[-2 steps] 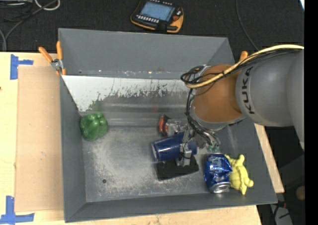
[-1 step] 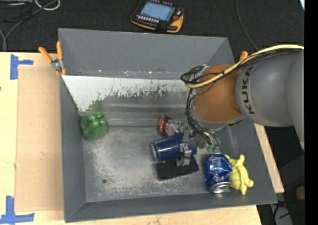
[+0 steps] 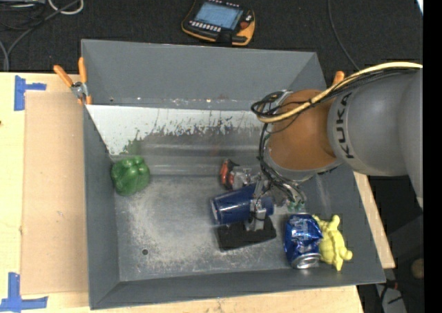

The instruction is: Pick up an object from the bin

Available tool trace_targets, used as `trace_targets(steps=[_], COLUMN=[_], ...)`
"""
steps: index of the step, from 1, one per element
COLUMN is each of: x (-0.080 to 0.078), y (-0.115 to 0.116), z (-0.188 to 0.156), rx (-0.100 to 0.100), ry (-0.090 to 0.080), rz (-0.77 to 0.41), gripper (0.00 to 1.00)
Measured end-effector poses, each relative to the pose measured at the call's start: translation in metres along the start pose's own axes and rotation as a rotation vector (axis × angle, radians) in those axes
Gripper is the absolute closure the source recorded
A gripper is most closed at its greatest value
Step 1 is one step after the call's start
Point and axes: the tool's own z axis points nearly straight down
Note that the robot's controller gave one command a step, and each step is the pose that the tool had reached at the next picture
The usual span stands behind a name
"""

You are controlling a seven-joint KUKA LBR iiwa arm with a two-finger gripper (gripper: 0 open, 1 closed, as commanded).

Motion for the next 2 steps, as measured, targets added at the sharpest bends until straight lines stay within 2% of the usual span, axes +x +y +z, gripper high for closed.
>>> trace_targets(steps=[1,2], x=[-0.0134,-0.0064], y=[0.0181,0.0081], z=[0.0052,0.0042], rx=[0.003,0.004], ry=[0.007,-0.007], rz=[-0.424,-0.141], gripper=[1.00,1.00])
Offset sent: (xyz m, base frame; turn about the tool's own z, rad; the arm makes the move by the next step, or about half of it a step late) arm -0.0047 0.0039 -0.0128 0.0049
